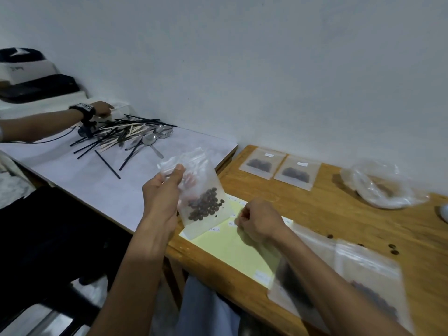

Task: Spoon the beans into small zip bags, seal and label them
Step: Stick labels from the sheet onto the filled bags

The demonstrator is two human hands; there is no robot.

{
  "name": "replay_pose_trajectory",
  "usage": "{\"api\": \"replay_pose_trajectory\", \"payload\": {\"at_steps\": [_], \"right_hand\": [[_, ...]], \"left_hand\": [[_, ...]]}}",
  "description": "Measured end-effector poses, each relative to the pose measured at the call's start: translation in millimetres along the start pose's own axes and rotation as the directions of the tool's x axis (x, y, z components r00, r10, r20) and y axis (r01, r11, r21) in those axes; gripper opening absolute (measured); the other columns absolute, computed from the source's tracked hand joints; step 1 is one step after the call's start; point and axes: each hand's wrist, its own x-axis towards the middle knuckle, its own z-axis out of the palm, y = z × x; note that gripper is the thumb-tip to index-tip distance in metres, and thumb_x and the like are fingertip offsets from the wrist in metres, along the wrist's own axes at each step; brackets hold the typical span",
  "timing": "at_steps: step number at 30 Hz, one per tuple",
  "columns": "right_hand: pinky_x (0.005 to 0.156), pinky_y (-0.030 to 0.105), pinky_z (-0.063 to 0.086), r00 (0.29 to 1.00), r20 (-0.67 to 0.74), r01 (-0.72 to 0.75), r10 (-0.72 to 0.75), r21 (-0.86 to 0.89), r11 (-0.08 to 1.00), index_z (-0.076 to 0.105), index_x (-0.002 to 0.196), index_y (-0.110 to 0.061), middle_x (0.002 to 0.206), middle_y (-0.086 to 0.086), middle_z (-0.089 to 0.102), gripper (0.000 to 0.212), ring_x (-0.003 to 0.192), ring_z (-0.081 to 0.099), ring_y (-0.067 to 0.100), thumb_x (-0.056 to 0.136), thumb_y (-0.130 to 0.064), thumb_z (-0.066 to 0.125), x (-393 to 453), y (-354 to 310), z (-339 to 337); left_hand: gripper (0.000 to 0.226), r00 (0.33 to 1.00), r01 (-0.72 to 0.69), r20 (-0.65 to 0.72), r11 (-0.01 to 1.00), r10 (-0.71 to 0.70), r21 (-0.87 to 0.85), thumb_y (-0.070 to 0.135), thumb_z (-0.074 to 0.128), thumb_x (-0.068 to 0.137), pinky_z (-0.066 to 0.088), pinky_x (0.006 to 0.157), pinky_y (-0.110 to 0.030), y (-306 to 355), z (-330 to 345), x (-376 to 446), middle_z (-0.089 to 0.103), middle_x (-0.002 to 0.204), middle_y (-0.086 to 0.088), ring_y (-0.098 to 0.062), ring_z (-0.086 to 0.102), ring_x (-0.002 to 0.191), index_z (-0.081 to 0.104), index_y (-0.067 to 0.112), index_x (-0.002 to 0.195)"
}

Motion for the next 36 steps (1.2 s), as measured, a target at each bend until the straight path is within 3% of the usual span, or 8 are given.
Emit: {"api": "replay_pose_trajectory", "payload": {"at_steps": [4,5,8,12,18,23,29,36], "right_hand": [[0.063,0.03,0.059,0.999,-0.024,0.045,-0.044,0.049,0.998,0.068,0.08,0.006,0.089,-0.002,0.077,0.023,0.073,0.064,-0.002,0.094,-0.006,0.054,-10,1,-13],[0.056,0.016,0.05,0.997,-0.046,0.066,-0.061,0.102,0.993,0.067,0.085,0.002,0.085,-0.007,0.072,0.021,0.069,0.058,-0.007,0.098,-0.01,0.055,-15,0,-21],[0.053,0.007,0.041,0.967,-0.197,0.207,-0.163,0.232,0.95,0.064,0.086,-0.011,0.072,-0.014,0.062,0.017,0.058,0.052,-0.007,0.098,-0.023,0.064,-28,-9,-52],[0.057,0.017,0.043,0.902,-0.287,0.385,-0.322,0.197,0.902,0.065,0.079,-0.017,0.069,-0.01,0.064,0.017,0.058,0.053,0.002,0.091,-0.026,0.072,-28,-32,-75],[0.062,0.021,0.044,0.889,-0.297,0.365,-0.349,-0.002,0.931,0.068,0.077,-0.018,0.069,-0.018,0.062,0.014,0.061,0.055,-0.008,0.09,-0.015,0.07,-13,-31,-69],[0.066,0.037,0.056,0.873,-0.346,0.349,-0.343,-0.046,0.936,0.067,0.079,-0.02,0.073,-0.01,0.068,0.011,0.067,0.062,0.007,0.09,-0.021,0.07,-14,-27,-64],[0.068,0.035,0.052,0.854,-0.509,0.233,-0.109,0.187,0.954,0.058,0.076,-0.025,0.081,-0.01,0.062,0.035,0.076,0.058,0.01,0.076,-0.054,0.078,-17,-21,-53],[0.072,0.032,0.051,0.875,-0.484,0.189,-0.028,0.286,0.94,0.06,0.088,-0.032,0.096,-0.013,0.058,0.023,0.082,0.057,0.01,0.081,-0.046,0.077,-30,-13,-49]], "left_hand": [[0.015,1.0,0.014,-0.009,1.0,-0.014,-0.001,0.024,0.073,0.092,0.061,0.083,-0.042,1,0,0,0.079,0.097,-0.008,-0.022,0.075,0.085,0.074,0.011,0.098],[0.016,1.0,0.02,-0.001,1.0,-0.02,0.008,0.024,0.072,0.093,0.061,0.083,-0.042,1,1,0,0.079,0.096,-0.008,-0.022,0.075,0.085,0.074,0.01,0.099],[0.016,0.997,0.052,0.059,0.998,-0.054,0.035,0.023,0.069,0.095,0.06,0.085,-0.042,0,10,-3,0.079,0.096,-0.01,-0.025,0.076,0.089,0.076,0.009,0.095],[0.022,0.979,0.069,0.184,0.993,-0.087,0.1,0.024,0.066,0.097,0.058,0.09,-0.049,-8,31,-14,0.077,0.096,-0.02,-0.034,0.075,0.091,0.078,0.005,0.095],[0.023,0.96,-0.001,0.275,0.984,-0.048,0.178,0.029,0.064,0.098,0.053,0.084,-0.04,-16,50,-27,0.078,0.096,-0.016,-0.03,0.07,0.093,0.08,0.012,0.097],[0.011,0.942,-0.057,0.334,0.983,-0.004,0.172,0.004,0.072,0.089,0.061,0.081,-0.044,-16,53,-35,0.079,0.093,-0.015,-0.034,0.076,0.09,0.076,0.005,0.1],[0.013,0.975,-0.109,0.21,0.983,0.077,0.145,-0.001,0.08,0.08,0.057,0.066,-0.024,-19,53,-32,0.079,0.081,-0.003,-0.02,0.077,0.081,0.073,0.006,0.088],[0.022,0.982,-0.071,0.183,0.993,0.054,0.092,-0.002,0.08,0.081,0.061,0.068,-0.033,-20,63,-33,0.08,0.09,-0.01,-0.026,0.078,0.081,0.072,0.014,0.094]]}}
